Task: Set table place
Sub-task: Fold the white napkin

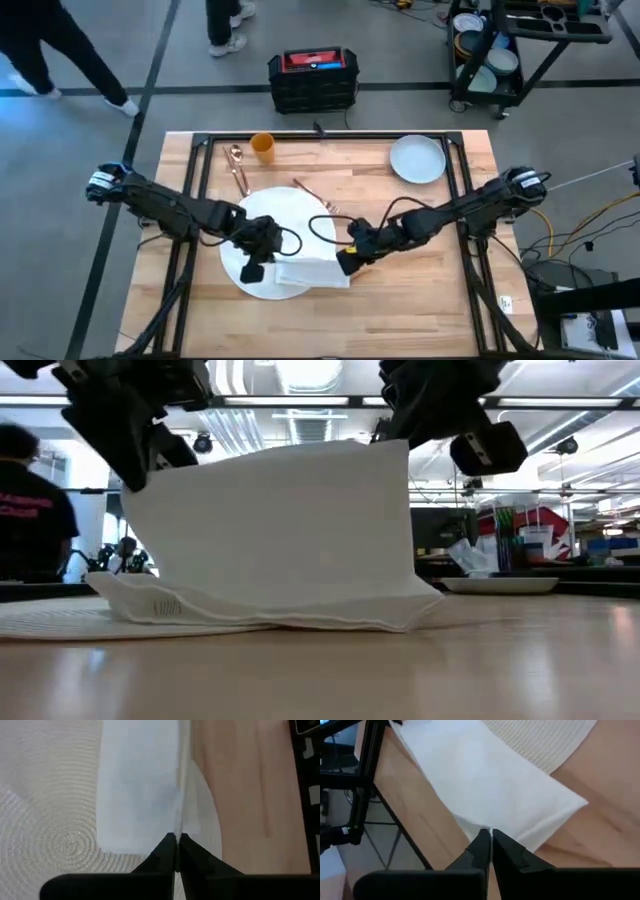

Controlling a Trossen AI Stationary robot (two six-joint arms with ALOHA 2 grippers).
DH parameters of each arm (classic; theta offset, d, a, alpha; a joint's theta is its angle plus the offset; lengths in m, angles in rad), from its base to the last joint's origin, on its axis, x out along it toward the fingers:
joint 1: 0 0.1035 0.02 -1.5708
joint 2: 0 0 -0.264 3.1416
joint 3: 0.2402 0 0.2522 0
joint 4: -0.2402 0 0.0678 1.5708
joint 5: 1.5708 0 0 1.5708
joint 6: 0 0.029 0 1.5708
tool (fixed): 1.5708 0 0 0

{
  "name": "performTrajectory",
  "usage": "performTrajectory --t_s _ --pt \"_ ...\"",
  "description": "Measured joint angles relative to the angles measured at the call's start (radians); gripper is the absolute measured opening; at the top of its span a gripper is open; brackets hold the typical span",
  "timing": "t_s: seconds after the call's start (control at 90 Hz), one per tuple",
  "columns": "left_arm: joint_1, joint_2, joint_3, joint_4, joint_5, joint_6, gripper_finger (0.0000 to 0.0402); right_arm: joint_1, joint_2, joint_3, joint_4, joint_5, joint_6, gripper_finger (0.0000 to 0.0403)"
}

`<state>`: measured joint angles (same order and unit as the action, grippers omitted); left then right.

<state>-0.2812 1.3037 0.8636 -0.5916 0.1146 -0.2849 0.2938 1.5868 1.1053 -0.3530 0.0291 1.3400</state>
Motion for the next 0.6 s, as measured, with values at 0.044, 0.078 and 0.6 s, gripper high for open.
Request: performTrajectory --t_s 0.044,0.078,0.6 --pt "-0.003 0.0 -0.013 0.008 0.0 -0.007 0.0 0.008 0.002 -0.001 -0.002 0.001 0.01 0.0" --pt "-0.005 0.0 -0.022 0.015 0.0 -0.013 0.0 0.013 0.002 -0.001 -0.001 0.002 0.02 0.0" --pt "-0.008 0.0 -0.042 0.081 0.005 0.004 0.0 0.047 0.002 -0.016 0.034 0.024 0.103 0.0"
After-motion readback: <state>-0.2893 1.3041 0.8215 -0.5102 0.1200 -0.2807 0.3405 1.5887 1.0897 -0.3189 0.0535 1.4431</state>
